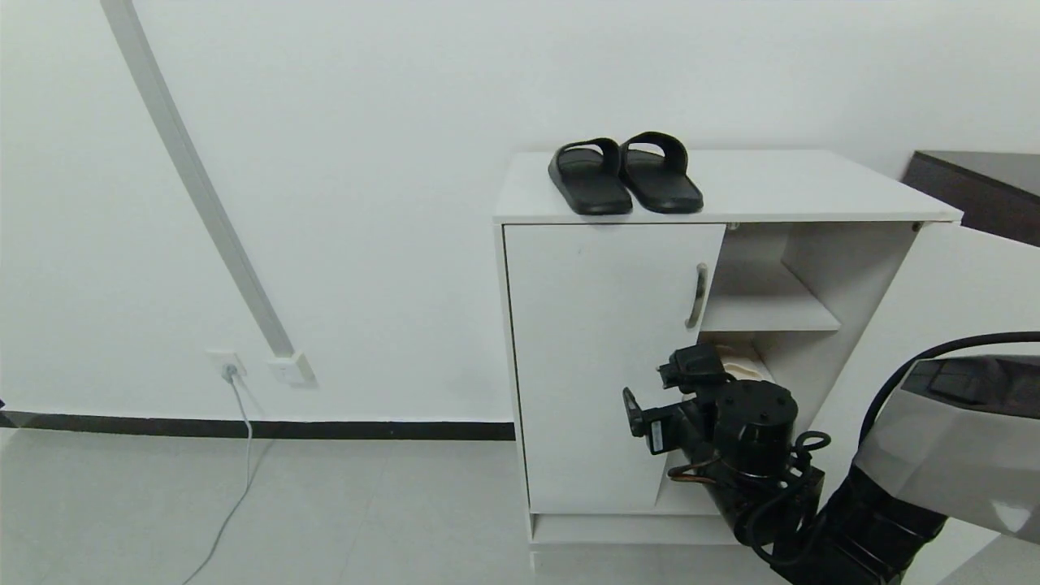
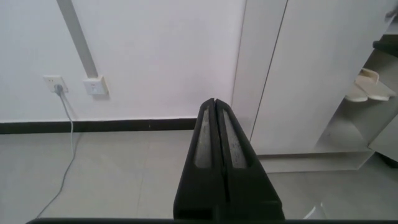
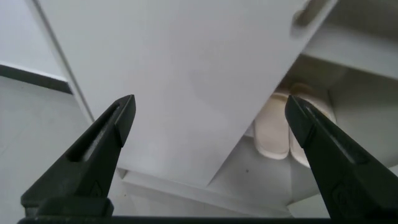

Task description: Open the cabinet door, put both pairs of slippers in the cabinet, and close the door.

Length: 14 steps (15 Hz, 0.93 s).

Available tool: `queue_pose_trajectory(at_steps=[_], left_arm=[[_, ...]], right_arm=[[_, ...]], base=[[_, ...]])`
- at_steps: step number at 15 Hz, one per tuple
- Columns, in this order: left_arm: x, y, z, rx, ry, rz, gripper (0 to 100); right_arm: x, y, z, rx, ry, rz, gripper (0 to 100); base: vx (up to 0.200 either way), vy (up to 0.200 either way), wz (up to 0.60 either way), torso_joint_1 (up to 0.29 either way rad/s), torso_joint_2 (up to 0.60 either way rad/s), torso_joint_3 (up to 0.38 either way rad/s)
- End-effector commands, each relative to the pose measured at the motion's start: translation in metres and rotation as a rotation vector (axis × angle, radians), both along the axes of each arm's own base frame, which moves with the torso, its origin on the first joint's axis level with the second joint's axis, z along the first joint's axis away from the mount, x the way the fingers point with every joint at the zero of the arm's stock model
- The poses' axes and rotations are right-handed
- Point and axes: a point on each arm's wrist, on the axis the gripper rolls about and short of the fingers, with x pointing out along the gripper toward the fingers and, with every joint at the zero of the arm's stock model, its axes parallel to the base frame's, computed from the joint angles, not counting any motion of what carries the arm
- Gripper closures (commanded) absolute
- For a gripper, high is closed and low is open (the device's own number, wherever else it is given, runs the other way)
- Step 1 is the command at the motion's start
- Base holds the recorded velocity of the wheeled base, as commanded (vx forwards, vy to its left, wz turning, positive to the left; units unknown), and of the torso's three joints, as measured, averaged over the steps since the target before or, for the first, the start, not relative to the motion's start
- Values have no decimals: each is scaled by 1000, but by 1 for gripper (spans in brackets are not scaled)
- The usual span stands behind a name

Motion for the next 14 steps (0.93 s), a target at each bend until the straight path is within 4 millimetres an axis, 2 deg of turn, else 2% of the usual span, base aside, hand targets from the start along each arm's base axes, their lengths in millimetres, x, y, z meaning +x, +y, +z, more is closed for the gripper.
queue_pose_trajectory(at_steps=[1,14], left_arm=[[0,0,0,-1,2,0,100],[0,0,0,-1,2,0,100]], right_arm=[[0,0,-1,-1,1,-1,0],[-2,-1,-2,-4,4,2,0]], base=[[0,0,0,163,-481,-315],[0,0,0,205,-518,-314]])
